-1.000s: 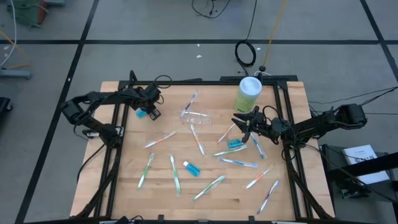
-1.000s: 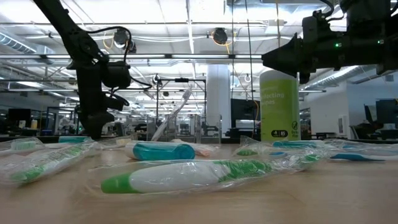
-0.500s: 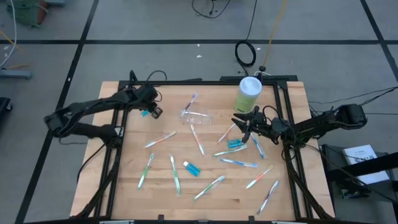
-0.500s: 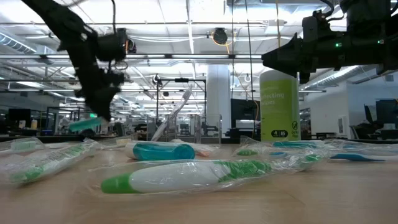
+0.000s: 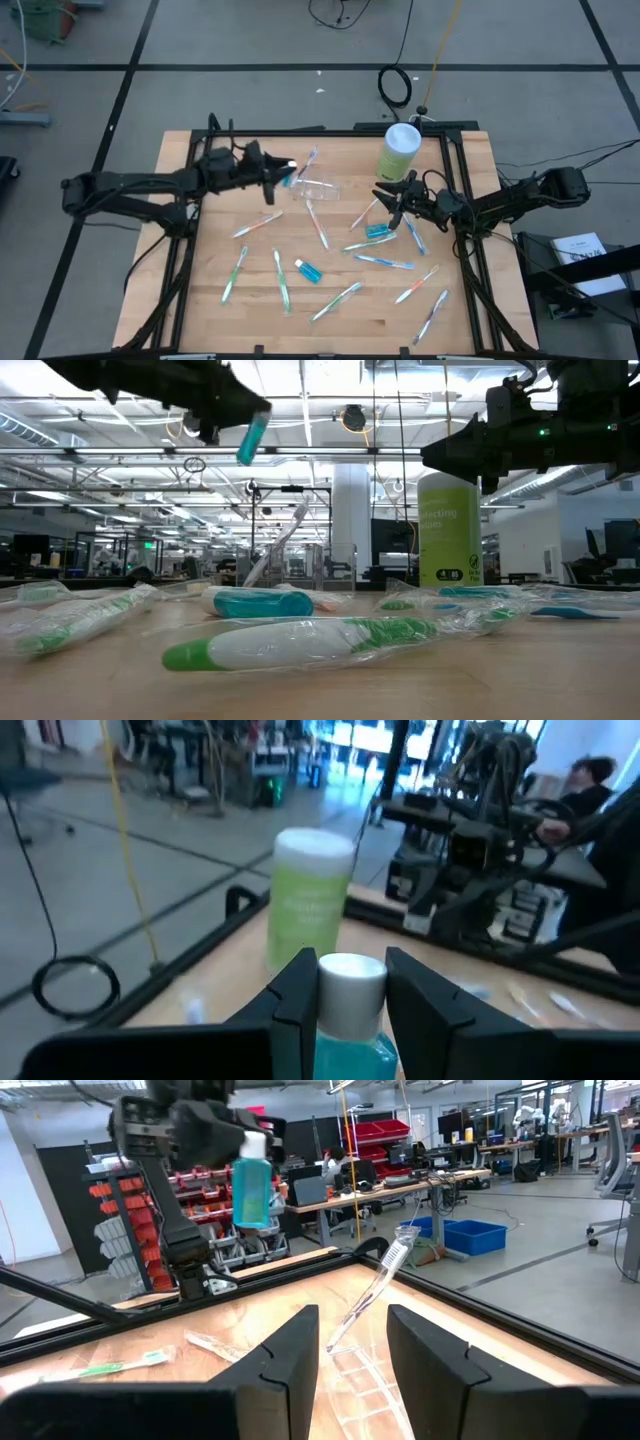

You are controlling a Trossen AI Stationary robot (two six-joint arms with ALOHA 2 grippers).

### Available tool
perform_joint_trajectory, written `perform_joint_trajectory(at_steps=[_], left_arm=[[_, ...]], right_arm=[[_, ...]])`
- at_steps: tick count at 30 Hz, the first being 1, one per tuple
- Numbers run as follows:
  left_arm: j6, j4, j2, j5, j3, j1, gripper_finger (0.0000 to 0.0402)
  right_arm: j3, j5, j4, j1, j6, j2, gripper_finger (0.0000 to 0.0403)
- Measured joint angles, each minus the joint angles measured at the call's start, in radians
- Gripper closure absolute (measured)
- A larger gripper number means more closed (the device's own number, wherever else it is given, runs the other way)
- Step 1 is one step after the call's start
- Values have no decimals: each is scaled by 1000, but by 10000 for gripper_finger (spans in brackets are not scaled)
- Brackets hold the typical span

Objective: Pick & Place toothbrushing station
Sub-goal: Put the blue mouthwash into the transparent organizer

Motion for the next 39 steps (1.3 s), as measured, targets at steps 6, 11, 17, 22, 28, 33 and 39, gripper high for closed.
perform_joint_trajectory(at_steps=[6, 11, 17, 22, 28, 33, 39], left_arm=[[44, 307, 224, -175, 0, -92, 312], [58, 490, 422, -256, 0, -109, 312], [109, 646, 596, -365, 0, -112, 312], [88, 691, 677, -421, 1, -112, 312], [81, 685, 703, -477, 1, -98, 312], [85, 712, 703, -467, 1, -77, 311], [27, 683, 702, -384, 1, -61, 311]], right_arm=[[0, 0, 0, 0, 0, 0, 289], [0, 0, 0, 0, 0, 0, 289], [0, 0, 0, 0, 0, 0, 289], [0, 0, 0, 0, 0, 0, 289], [0, 0, 0, 0, 0, 0, 289], [0, 0, 0, 0, 0, 0, 289], [0, 0, 0, 0, 0, 0, 289]])
